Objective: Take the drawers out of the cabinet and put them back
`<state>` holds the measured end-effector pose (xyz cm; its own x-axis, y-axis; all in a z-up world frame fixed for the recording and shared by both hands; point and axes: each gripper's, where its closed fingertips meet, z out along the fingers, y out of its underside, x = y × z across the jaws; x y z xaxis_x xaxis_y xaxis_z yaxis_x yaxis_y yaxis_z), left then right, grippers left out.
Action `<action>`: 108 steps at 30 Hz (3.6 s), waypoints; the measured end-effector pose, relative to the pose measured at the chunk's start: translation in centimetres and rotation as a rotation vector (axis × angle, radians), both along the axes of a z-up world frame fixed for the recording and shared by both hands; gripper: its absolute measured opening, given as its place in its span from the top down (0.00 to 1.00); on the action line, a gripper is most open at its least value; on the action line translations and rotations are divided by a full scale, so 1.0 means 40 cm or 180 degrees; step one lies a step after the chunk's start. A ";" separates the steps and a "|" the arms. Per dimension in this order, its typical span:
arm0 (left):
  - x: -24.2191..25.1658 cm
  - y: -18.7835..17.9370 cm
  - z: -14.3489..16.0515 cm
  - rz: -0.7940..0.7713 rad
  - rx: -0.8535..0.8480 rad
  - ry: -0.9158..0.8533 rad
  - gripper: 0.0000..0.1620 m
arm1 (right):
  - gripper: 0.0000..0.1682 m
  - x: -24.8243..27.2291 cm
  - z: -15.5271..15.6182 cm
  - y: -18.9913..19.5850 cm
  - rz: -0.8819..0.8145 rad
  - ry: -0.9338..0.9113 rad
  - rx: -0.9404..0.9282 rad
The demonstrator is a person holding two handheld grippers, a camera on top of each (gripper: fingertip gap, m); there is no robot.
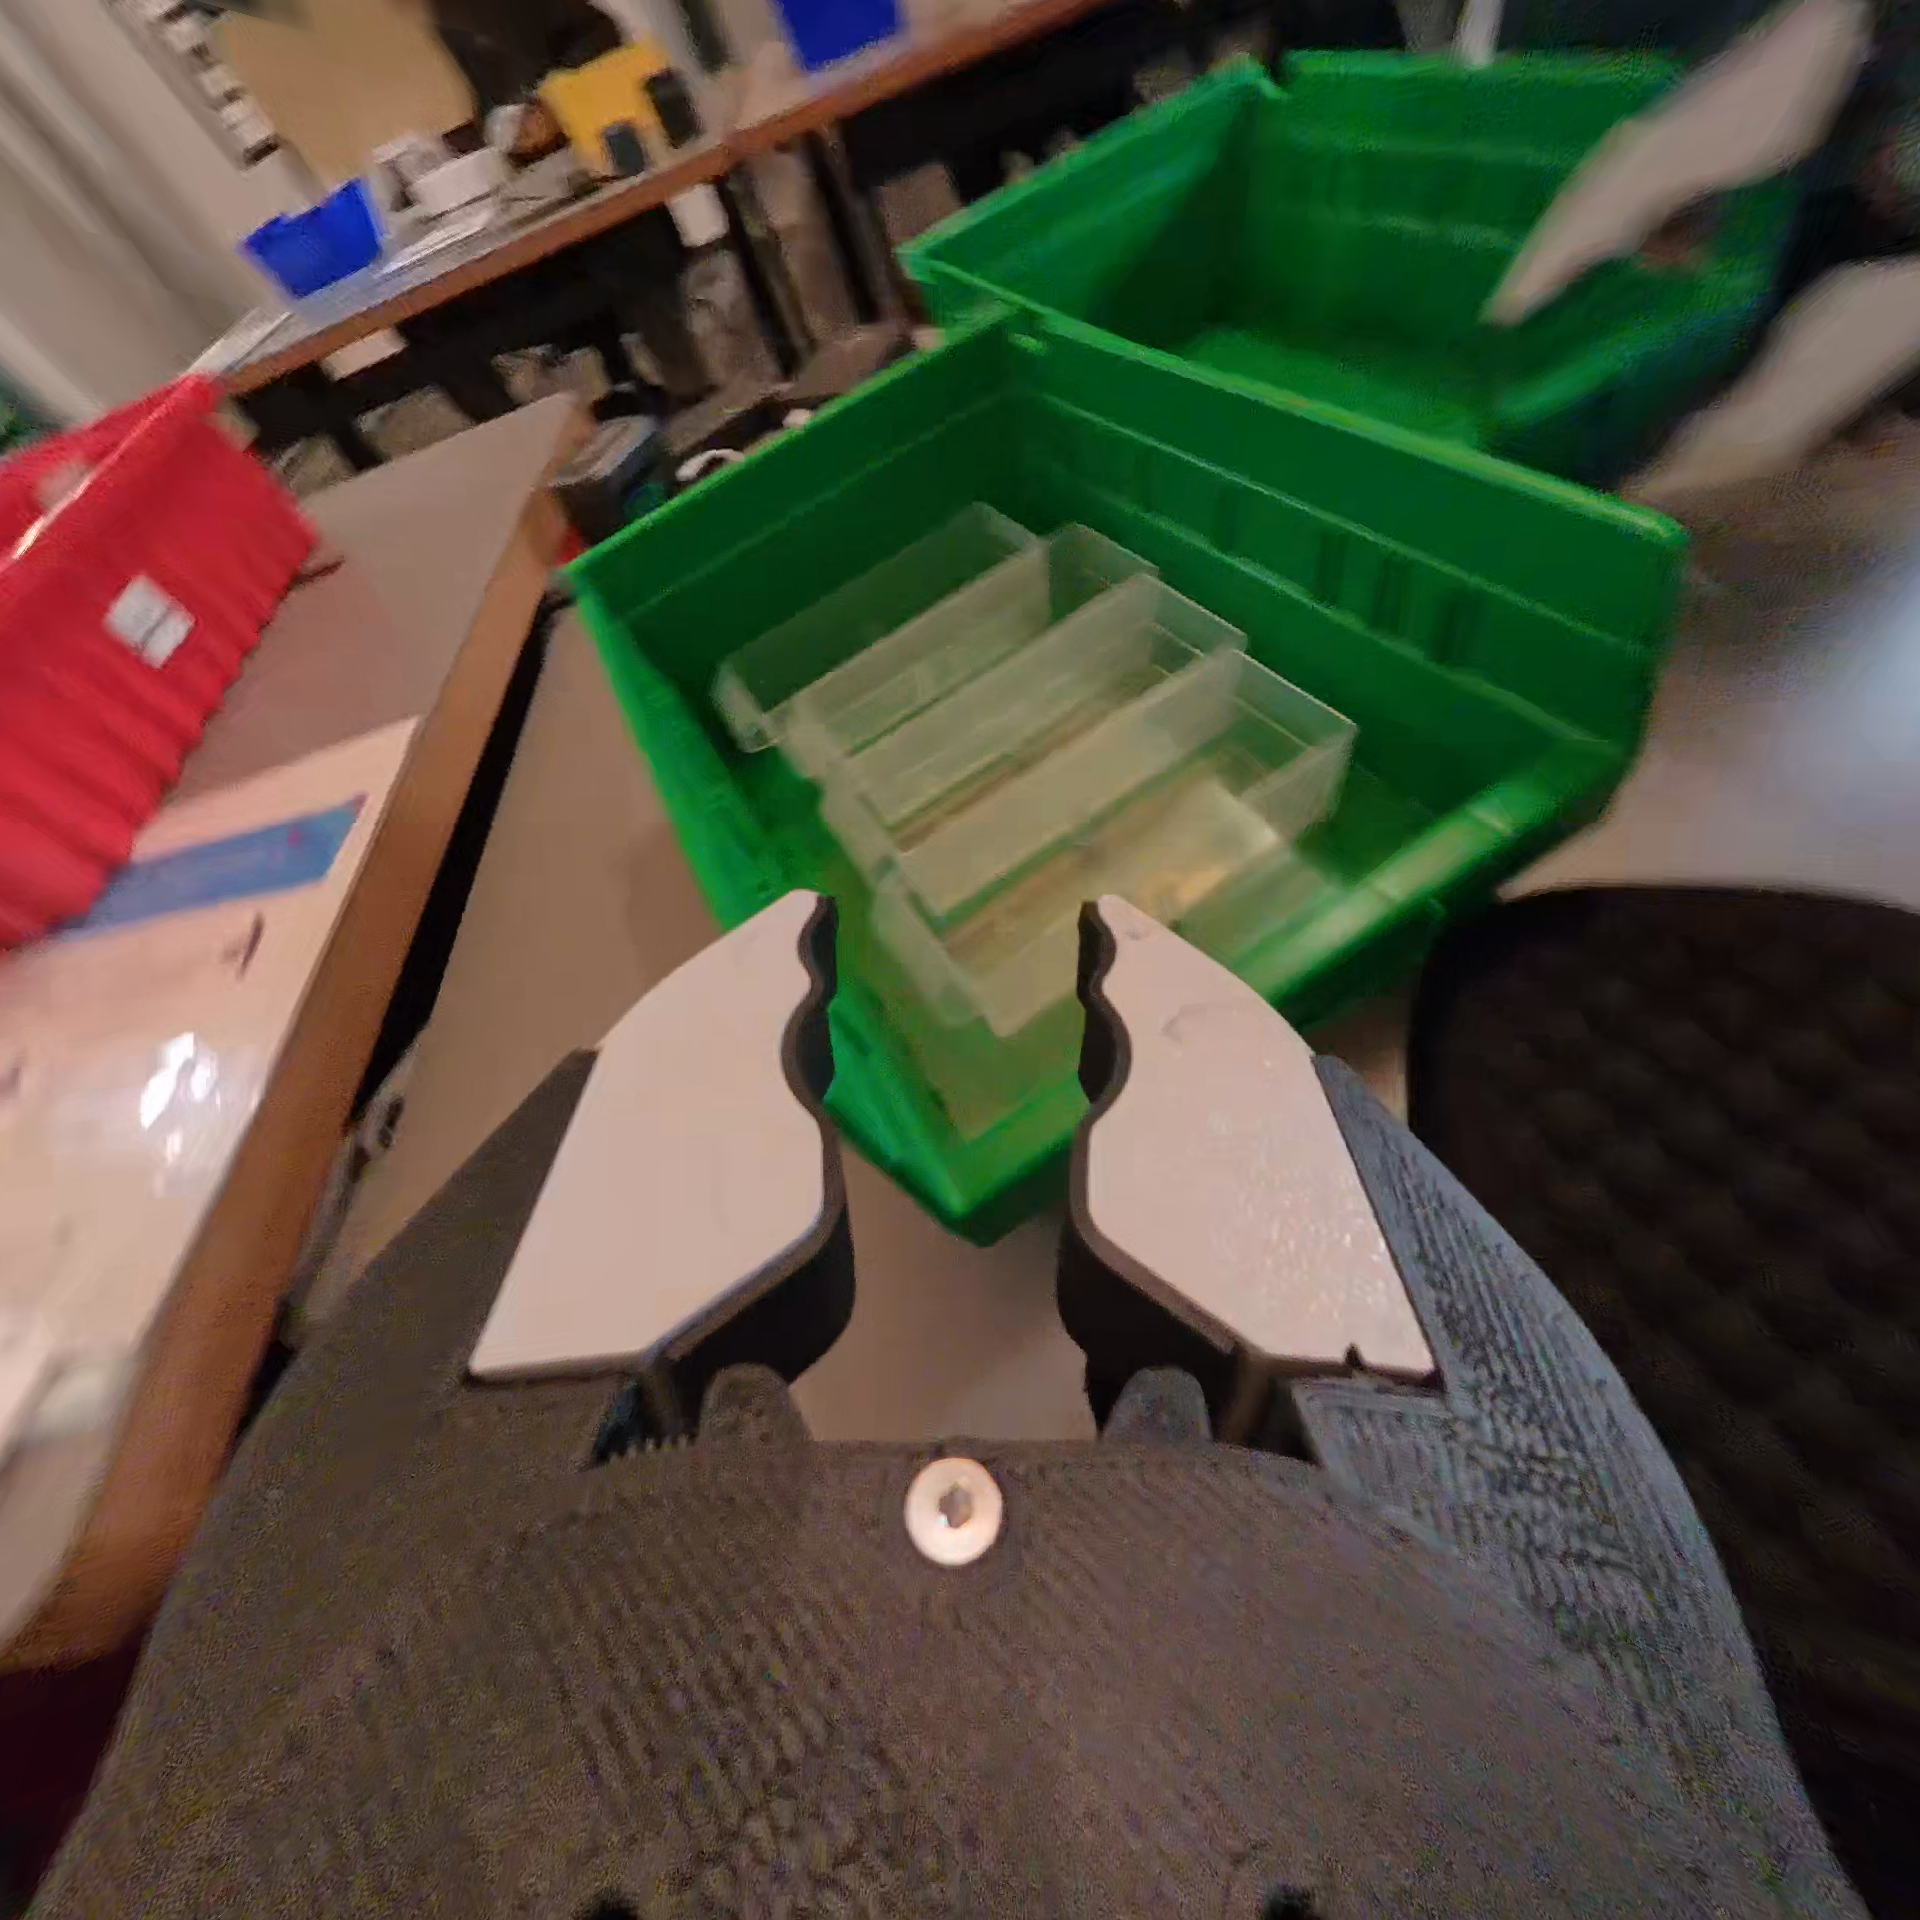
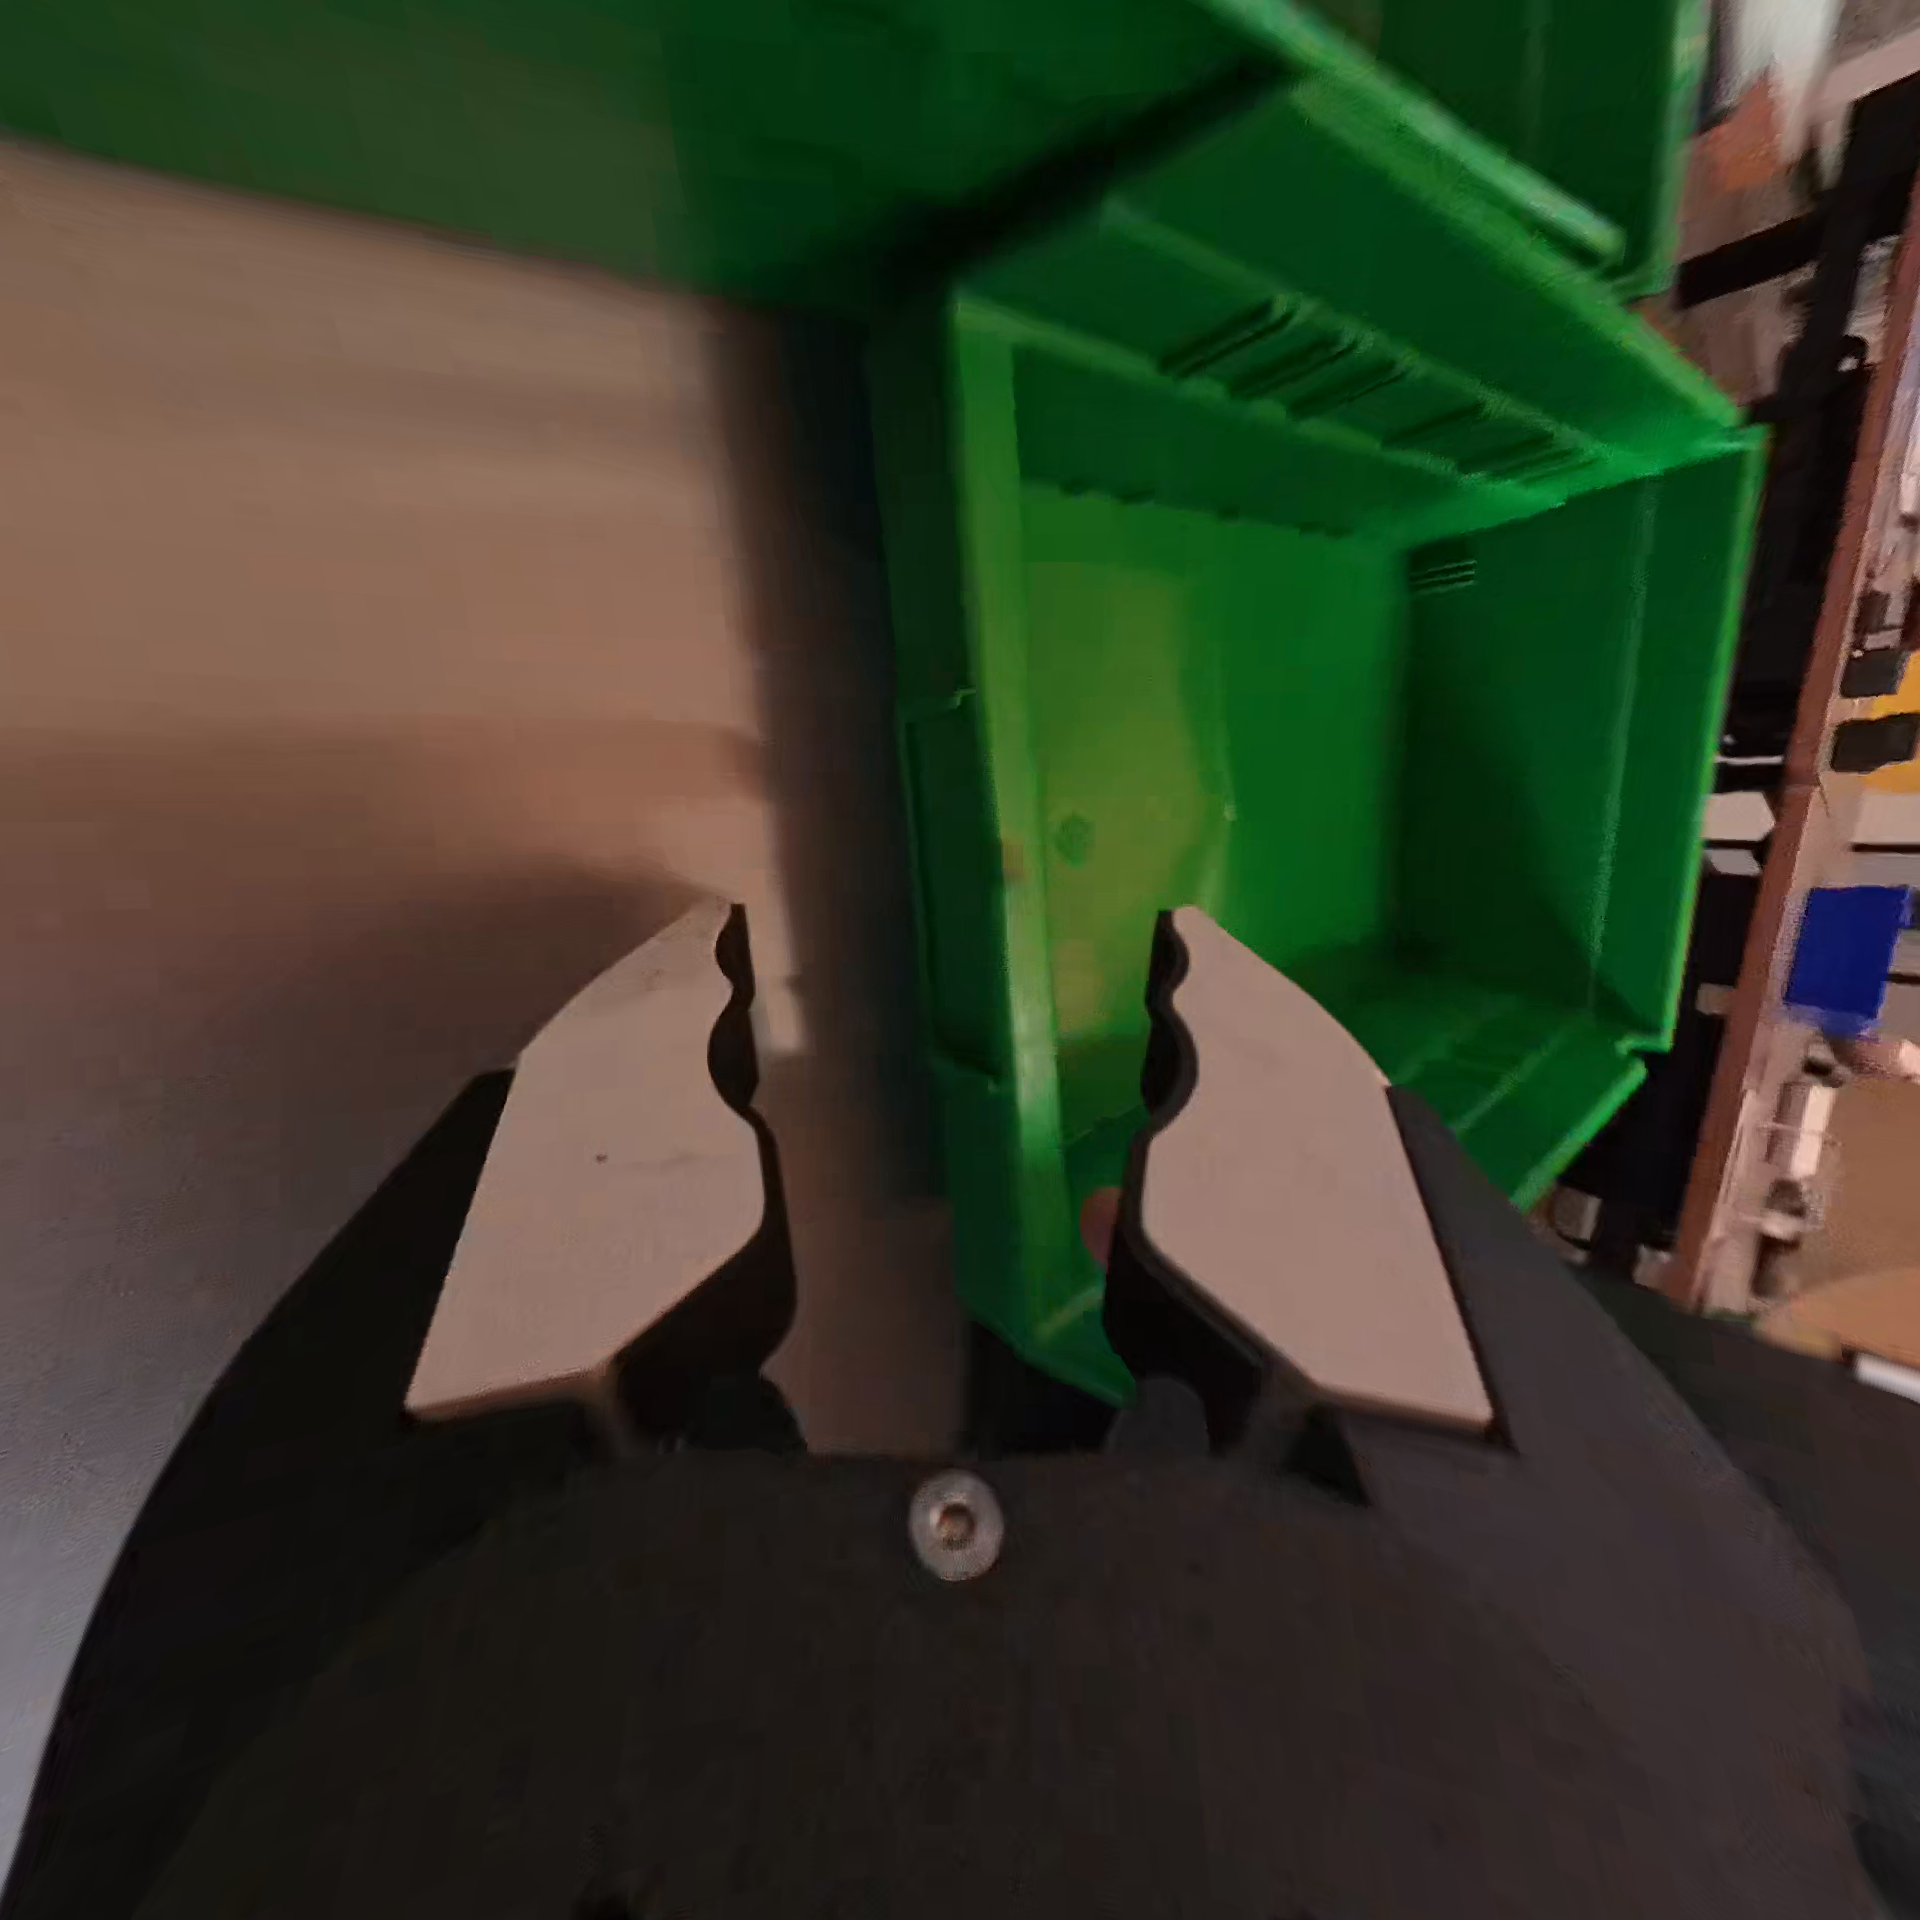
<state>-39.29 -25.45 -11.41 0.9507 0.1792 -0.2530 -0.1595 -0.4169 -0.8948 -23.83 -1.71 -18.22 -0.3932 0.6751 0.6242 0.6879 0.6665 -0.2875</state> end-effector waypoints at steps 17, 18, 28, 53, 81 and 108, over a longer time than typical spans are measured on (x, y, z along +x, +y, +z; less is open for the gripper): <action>0.145 0.121 -0.277 -0.1704 -0.2340 0.1266 0.80 | 0.82 0.259 0.024 -0.265 0.1161 -0.0478 -0.0485; 0.148 0.127 -0.281 -0.1715 -0.2313 0.1326 0.81 | 0.82 0.308 0.045 -0.293 0.1195 -0.0464 -0.0593; 0.187 0.181 -0.277 -0.1742 -0.2162 0.1651 0.81 | 0.81 0.714 0.152 -0.417 0.0598 -0.0074 -0.1156; 0.348 0.470 -0.271 -0.2237 -0.1860 0.1882 0.81 | 0.81 1.096 -0.055 0.298 -0.2002 -0.0282 0.0362; 0.289 0.650 -0.250 -0.1543 -0.1264 0.2226 0.77 | 0.82 1.004 -0.046 0.379 -0.2689 0.0246 0.0077; 0.302 0.645 -0.212 -0.1434 -0.0723 0.1189 0.66 | 0.79 0.963 0.008 0.415 -0.2754 0.1546 -0.0397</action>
